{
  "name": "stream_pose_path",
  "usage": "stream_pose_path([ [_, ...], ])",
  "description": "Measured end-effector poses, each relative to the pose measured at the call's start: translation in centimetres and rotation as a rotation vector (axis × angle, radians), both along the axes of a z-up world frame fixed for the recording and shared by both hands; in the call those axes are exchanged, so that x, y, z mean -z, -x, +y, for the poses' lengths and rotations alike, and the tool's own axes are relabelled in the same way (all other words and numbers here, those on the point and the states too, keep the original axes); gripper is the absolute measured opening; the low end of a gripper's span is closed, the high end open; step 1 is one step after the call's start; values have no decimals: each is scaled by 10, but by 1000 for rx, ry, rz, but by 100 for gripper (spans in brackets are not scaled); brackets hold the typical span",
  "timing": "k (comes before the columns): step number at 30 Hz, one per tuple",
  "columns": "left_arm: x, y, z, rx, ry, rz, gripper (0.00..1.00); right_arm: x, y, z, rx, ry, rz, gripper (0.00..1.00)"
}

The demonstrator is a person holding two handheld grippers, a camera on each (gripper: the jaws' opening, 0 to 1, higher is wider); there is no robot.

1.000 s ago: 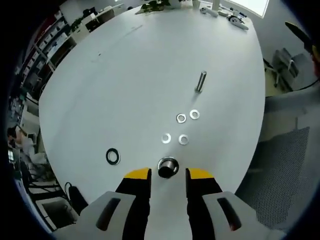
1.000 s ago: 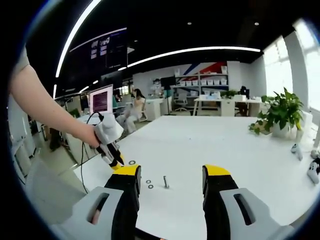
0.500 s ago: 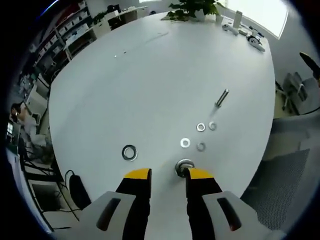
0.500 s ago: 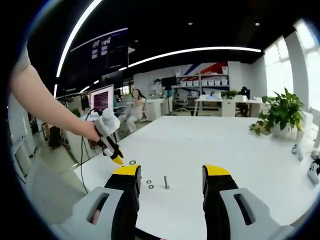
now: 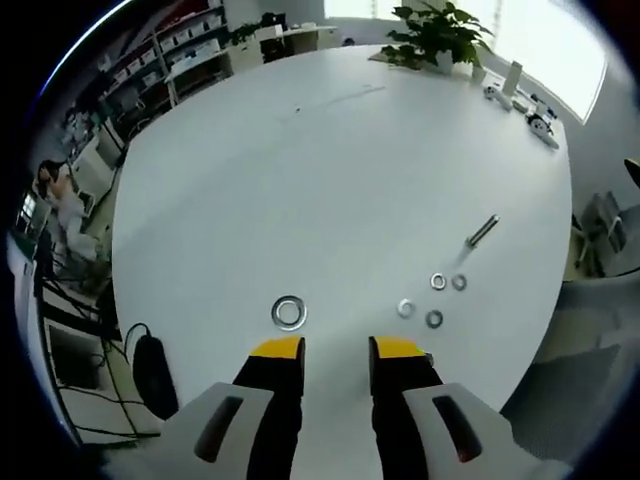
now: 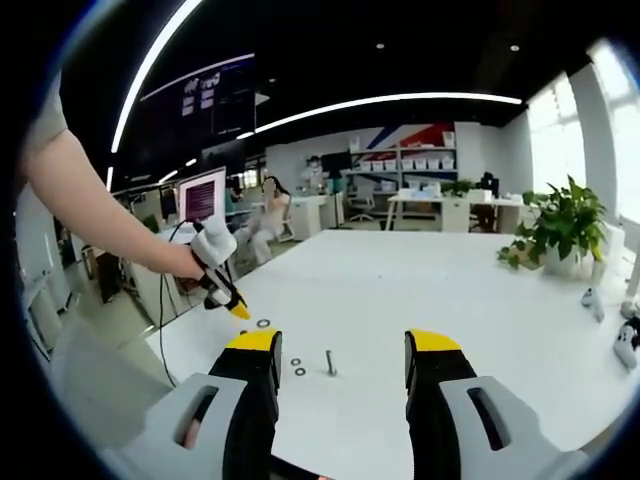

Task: Place the washer onto the threaded stud by aligning its center hole with the stud, sliding it down to the base, and recovering from edge contact or off-axis alignment until the washer reaches the visible bottom stop.

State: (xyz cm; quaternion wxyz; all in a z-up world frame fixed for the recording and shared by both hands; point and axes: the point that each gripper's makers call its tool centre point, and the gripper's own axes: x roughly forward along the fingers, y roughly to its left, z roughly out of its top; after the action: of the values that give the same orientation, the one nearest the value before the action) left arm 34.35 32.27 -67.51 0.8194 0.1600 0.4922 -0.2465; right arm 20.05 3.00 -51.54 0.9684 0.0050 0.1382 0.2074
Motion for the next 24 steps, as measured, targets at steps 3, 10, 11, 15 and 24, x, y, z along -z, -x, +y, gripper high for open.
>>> stream_pose_path([
  [3, 5, -2, 3, -19, 1, 2, 23, 1, -1, -1, 5, -2, 4, 52],
  [10, 22, -9, 7, -39, -9, 21, 22, 1, -1, -4, 18, 0, 6, 52],
  [11, 23, -10, 7, -33, -14, 20, 21, 2, -1, -4, 19, 3, 8, 52],
  [15, 32, -11, 9, 2, -48, 20, 18, 3, 0, -4, 21, 11, 9, 52],
  [24, 41, -21, 12, 43, -65, 9, 17, 4, -1, -8, 38, 16, 10, 52],
])
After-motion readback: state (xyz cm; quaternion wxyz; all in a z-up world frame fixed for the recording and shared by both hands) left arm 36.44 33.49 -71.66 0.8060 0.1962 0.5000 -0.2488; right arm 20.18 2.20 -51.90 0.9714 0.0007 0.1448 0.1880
